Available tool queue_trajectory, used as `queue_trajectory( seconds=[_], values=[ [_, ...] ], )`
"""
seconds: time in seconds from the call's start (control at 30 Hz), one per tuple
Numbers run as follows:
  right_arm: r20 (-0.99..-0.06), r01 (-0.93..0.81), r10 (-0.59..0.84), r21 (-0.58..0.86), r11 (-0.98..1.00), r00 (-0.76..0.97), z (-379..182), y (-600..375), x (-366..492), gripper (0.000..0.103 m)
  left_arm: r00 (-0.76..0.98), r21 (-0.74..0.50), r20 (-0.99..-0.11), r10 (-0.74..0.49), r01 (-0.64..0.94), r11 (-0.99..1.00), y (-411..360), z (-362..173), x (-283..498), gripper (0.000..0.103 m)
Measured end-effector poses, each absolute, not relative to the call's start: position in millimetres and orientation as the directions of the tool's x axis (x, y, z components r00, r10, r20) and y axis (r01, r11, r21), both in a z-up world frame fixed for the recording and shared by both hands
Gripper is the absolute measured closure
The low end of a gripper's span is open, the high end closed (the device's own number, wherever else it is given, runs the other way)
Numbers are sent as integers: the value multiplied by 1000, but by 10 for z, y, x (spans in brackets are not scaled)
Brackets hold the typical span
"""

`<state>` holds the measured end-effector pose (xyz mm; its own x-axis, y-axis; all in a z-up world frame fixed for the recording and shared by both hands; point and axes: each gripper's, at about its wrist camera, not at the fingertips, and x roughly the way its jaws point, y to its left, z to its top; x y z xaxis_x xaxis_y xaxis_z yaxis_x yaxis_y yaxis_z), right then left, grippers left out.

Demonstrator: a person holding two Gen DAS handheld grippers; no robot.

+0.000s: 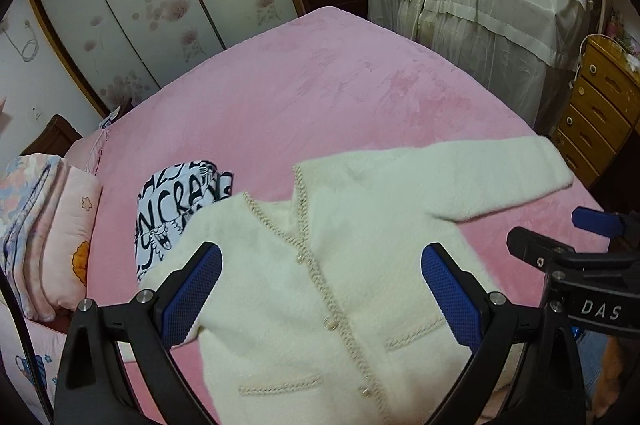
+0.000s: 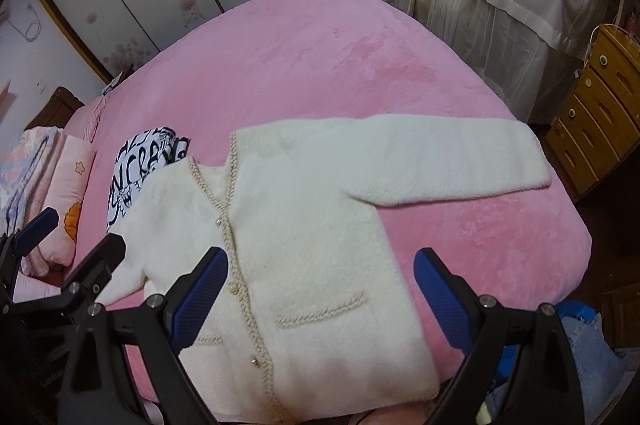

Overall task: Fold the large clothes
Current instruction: 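Move the right tool over the cardigan sleeve beside the right tool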

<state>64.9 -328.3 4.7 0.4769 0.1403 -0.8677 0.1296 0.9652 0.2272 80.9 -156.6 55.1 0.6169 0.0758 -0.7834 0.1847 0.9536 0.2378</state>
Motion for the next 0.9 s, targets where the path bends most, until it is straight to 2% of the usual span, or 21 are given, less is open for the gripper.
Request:
queue_trajectory(
  seconds=[0.17,0.37,0.47,0.6,0.9],
  values=[
    [-879,151,129,220,964,458,-138,-3856,889,8,602,241,-794,86,181,954,-2116,586,1229,4],
    [-913,281,78,203,938,400,-605,-4832,1154,9,565,214,-822,73,186,959,-2685,417,1703,4],
    [-928,364,55,198,910,368,-905,-5369,1256,16,549,206,-834,57,214,955,-3009,262,1907,4],
    [-945,471,30,189,862,325,-1333,-6004,1321,17,524,201,-851,39,257,945,-3380,32,2101,4],
    [-937,636,164,332,697,309,-2113,-6782,1317,23,423,113,-906,-16,278,954,-3867,-565,2531,4]
  ],
)
